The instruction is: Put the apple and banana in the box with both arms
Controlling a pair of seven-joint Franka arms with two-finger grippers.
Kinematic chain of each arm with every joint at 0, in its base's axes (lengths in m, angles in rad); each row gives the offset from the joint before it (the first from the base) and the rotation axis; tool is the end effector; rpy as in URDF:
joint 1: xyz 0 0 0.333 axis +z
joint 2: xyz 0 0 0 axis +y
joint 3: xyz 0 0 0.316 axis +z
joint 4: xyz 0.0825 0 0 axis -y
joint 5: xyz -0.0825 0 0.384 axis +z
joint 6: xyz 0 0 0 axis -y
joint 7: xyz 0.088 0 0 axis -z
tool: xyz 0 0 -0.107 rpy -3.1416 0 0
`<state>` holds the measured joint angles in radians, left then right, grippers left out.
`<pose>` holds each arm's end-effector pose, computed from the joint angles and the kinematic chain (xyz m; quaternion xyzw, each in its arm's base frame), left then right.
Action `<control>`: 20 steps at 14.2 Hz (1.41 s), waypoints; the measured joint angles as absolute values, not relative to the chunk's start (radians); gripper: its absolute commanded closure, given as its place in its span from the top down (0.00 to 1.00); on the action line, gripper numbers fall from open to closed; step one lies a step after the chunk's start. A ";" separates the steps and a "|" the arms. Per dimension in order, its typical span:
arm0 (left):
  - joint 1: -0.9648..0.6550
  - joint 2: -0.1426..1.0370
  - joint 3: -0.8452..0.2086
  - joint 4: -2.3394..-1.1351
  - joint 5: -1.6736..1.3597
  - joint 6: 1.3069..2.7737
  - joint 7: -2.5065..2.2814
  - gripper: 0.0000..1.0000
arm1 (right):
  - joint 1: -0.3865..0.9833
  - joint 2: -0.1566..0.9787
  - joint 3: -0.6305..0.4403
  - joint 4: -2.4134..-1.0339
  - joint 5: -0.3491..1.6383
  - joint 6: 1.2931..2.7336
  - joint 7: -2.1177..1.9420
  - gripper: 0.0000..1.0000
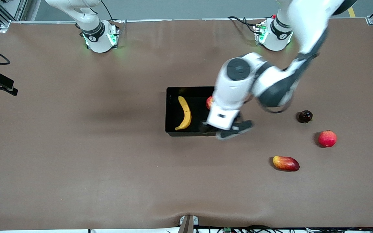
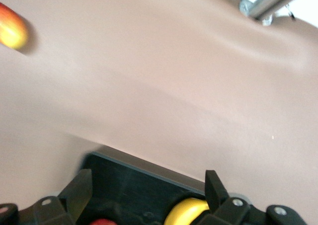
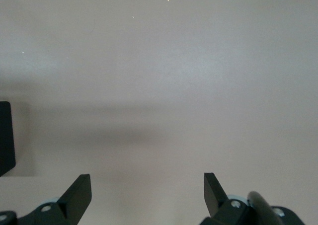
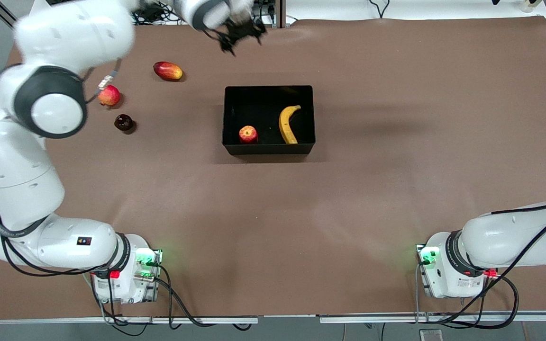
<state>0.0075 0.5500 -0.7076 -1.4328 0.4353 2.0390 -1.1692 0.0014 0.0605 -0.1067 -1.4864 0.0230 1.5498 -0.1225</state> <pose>0.6125 -0.3572 0.4493 0.9736 0.2052 0.0828 0.0563 0.5689 -0.0556 0.6285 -0.9999 -0.0090 -0.0026 0.0080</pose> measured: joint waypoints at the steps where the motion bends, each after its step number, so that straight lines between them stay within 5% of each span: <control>1: 0.058 0.516 -0.710 -1.421 0.385 2.000 -1.113 1.00 | 0.001 0.065 -0.108 -1.486 0.023 1.550 -0.126 1.00; 14: 0.351 0.283 -0.695 -1.321 0.210 1.678 -0.542 1.00 | -0.001 0.067 -0.111 -1.467 0.021 1.517 -0.127 1.00; 17: 0.319 0.195 -0.539 -1.330 0.104 1.635 -0.382 1.00 | -0.001 0.067 -0.111 -1.464 0.021 1.515 -0.129 1.00; 20: 0.174 0.101 -0.276 -1.389 -0.019 1.599 -0.247 1.00 | -0.002 0.067 -0.113 -1.464 0.021 1.513 -0.129 1.00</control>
<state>0.1736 0.1010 -0.2755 -1.3892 -0.0188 1.5986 -0.2475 -0.0016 0.0665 -0.1127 -1.4636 0.0211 1.5128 -0.1292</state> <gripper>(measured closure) 0.000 0.000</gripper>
